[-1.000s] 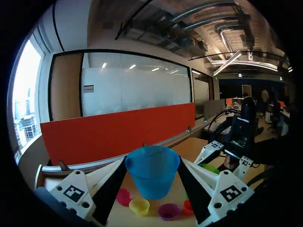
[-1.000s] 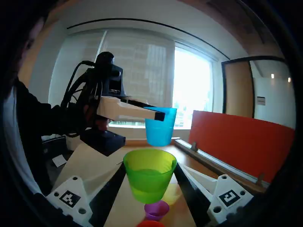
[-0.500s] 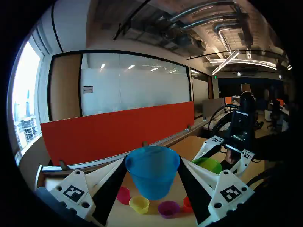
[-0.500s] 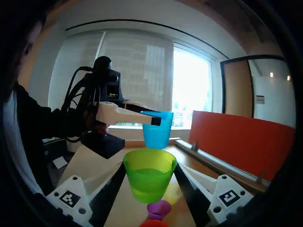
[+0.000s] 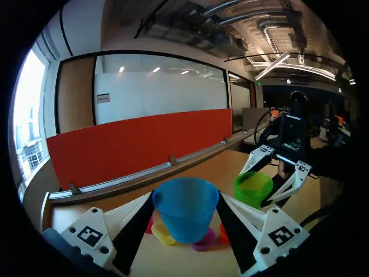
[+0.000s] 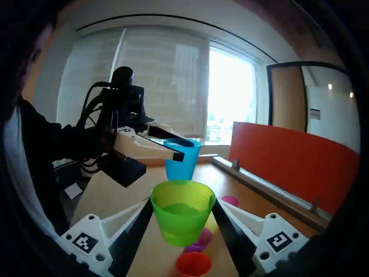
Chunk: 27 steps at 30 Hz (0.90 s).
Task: Pour water
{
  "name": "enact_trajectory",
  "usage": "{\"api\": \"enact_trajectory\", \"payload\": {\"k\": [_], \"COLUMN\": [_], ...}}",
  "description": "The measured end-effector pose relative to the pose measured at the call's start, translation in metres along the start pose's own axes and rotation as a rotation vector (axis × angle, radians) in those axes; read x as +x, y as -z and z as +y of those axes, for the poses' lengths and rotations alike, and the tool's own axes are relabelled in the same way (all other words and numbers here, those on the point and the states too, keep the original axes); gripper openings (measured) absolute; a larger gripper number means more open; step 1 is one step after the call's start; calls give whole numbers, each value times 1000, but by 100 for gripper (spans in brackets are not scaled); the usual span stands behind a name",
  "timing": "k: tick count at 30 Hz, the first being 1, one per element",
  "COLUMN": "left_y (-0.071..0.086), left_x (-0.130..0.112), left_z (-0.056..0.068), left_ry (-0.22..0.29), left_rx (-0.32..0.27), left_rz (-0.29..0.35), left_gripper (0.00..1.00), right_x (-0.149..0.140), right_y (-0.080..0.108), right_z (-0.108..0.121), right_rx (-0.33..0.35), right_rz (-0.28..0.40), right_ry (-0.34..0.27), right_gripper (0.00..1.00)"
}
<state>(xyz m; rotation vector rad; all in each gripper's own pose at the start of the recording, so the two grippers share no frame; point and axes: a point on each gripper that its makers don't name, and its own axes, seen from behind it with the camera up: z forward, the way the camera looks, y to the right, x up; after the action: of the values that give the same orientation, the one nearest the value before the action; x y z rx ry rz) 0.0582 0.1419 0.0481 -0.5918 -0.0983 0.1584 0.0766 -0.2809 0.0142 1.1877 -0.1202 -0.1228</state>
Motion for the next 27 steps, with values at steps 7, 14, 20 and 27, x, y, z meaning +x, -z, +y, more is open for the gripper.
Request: {"api": "enact_trajectory", "payload": {"k": [7, 14, 20, 27], "left_y": [2, 0, -2, -4], "left_x": [-32, -56, -77, -109], "left_z": [7, 19, 28, 39], "left_ry": [-33, -31, -42, -76], "left_rx": [-9, -36, -58, -78], "left_rz": [-65, -106, -150, -217], "left_gripper": [89, 89, 89, 89], "right_x": [-15, -32, -47, -65], "right_y": [12, 21, 30, 44], "right_z": [0, -4, -6, -7], "right_rx": [-14, -8, 3, 14], "right_rz": [-44, -95, -135, -189], "right_ry": [-15, -15, -23, -26], "right_gripper": [91, 92, 92, 92]}}
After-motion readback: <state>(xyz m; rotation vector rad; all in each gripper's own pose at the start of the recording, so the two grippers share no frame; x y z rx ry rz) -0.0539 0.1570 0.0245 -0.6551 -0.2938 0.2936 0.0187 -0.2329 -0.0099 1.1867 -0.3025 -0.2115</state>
